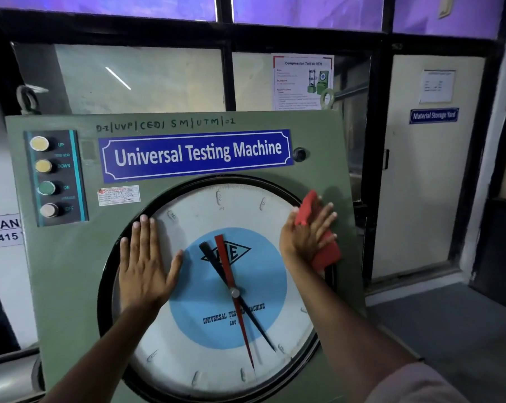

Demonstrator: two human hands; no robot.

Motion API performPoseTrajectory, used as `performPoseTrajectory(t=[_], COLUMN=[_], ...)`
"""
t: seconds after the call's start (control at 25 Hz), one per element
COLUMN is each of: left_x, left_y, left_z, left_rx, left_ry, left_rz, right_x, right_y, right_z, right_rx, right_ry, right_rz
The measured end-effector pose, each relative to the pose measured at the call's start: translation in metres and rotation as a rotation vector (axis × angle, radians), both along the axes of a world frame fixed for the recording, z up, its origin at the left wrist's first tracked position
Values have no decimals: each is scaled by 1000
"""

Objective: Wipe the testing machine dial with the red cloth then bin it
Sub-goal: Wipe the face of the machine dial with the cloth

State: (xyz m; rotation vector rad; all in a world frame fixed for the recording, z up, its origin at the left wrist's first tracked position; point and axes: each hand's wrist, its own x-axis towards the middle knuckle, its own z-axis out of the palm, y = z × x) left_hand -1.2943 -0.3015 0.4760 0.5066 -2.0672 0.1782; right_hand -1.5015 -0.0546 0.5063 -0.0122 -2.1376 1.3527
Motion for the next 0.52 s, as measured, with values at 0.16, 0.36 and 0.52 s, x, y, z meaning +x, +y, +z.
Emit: performPoseTrajectory(t=[0.16,0.36,0.52], left_x=[2,17,25], left_y=[-1,-10,-12], left_z=[0,-6,-22], left_rx=[5,1,9], left_ry=[4,11,24], left_rz=[-13,-21,5], right_x=[32,83,97], right_y=[-67,-143,-149], right_z=[46,46,25], right_rx=[281,563,807], right_ry=[292,624,854], right_rz=[107,235,326])
